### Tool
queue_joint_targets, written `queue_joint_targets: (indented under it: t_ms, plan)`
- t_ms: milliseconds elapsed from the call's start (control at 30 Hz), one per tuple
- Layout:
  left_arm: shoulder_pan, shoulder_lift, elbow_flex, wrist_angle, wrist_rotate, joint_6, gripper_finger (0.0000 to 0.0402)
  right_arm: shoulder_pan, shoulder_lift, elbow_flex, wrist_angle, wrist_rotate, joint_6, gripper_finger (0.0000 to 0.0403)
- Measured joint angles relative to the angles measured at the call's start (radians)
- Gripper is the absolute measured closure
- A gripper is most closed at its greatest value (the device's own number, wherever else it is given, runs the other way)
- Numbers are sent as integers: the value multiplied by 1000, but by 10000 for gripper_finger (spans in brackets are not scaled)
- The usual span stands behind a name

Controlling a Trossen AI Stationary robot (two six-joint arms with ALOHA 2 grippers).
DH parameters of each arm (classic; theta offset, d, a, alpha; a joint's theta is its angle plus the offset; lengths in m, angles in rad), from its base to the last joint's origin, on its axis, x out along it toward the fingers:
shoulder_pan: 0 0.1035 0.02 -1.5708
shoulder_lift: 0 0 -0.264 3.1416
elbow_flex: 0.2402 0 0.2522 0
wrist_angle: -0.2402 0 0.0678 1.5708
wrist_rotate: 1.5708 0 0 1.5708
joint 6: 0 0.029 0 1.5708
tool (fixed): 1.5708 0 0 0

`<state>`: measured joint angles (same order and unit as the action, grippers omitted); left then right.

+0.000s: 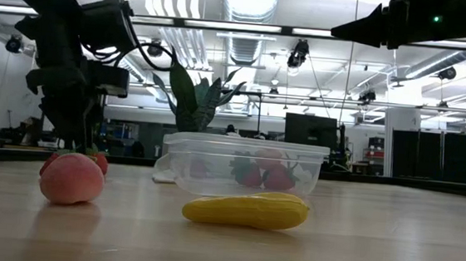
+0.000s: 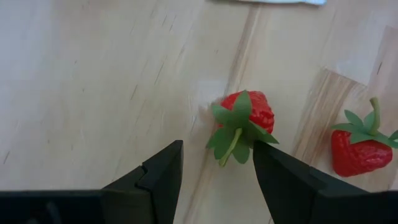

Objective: Pick and placing Produce into tupperware
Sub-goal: Put the strawberry into the transparent bin

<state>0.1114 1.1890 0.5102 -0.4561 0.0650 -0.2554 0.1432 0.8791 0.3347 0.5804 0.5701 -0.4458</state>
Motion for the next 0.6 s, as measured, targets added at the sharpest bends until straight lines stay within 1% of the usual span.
queue_joint_targets:
  t_ms: [133, 233, 367, 600]
  plan:
    - [0, 2, -3, -3, 4, 0, 221, 0, 0, 0, 0, 0, 0, 264]
    - [0, 2, 0, -3, 5, 0, 231, 0, 0, 0, 0, 0, 0, 264]
    - [0, 2, 4, 1, 8, 0, 263, 0, 0, 0, 0, 0, 0, 264]
    - [-1, 2, 3, 1, 39, 0, 336, 0, 0, 0, 0, 0, 0, 264]
